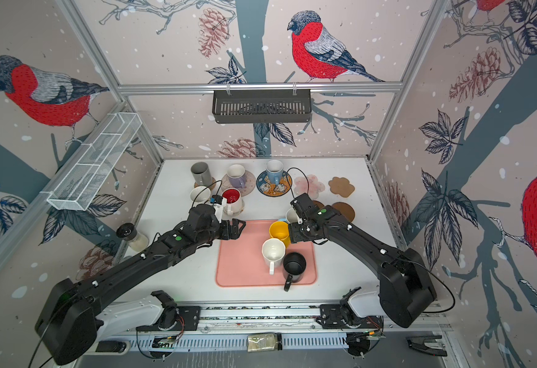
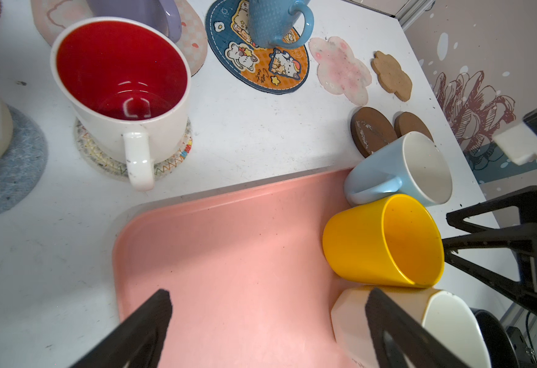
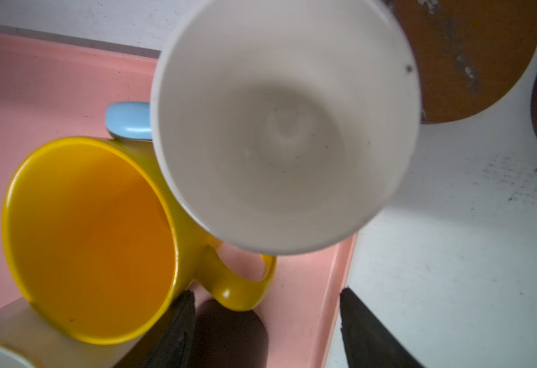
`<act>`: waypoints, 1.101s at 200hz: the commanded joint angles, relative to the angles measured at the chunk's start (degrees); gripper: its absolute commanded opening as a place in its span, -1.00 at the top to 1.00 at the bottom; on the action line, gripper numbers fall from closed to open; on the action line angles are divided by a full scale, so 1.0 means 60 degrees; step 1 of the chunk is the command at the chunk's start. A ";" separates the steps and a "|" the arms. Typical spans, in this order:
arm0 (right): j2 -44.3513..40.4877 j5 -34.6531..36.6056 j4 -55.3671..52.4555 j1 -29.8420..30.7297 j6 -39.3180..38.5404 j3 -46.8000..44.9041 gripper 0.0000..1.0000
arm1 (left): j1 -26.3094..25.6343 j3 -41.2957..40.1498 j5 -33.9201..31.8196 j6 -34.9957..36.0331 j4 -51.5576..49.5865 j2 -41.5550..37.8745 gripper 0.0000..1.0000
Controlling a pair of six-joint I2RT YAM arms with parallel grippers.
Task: Place cups on coasters
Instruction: Pick up the cup from the tray.
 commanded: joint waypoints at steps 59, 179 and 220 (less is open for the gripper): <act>0.0172 -0.0487 0.0552 0.0455 -0.0253 -0.0164 -0.41 | -0.0004 0.0284 0.0049 0.0093 0.0194 0.0187 -0.91; 0.0994 -0.0709 0.1208 0.0723 -0.0592 0.0172 -0.29 | -0.0004 0.0447 -0.0100 0.0213 -0.0117 0.0146 -0.91; 0.1049 -0.0647 0.1393 0.0806 -0.0607 0.0100 0.04 | -0.0004 0.0486 -0.0111 0.0231 -0.0186 0.0135 -0.91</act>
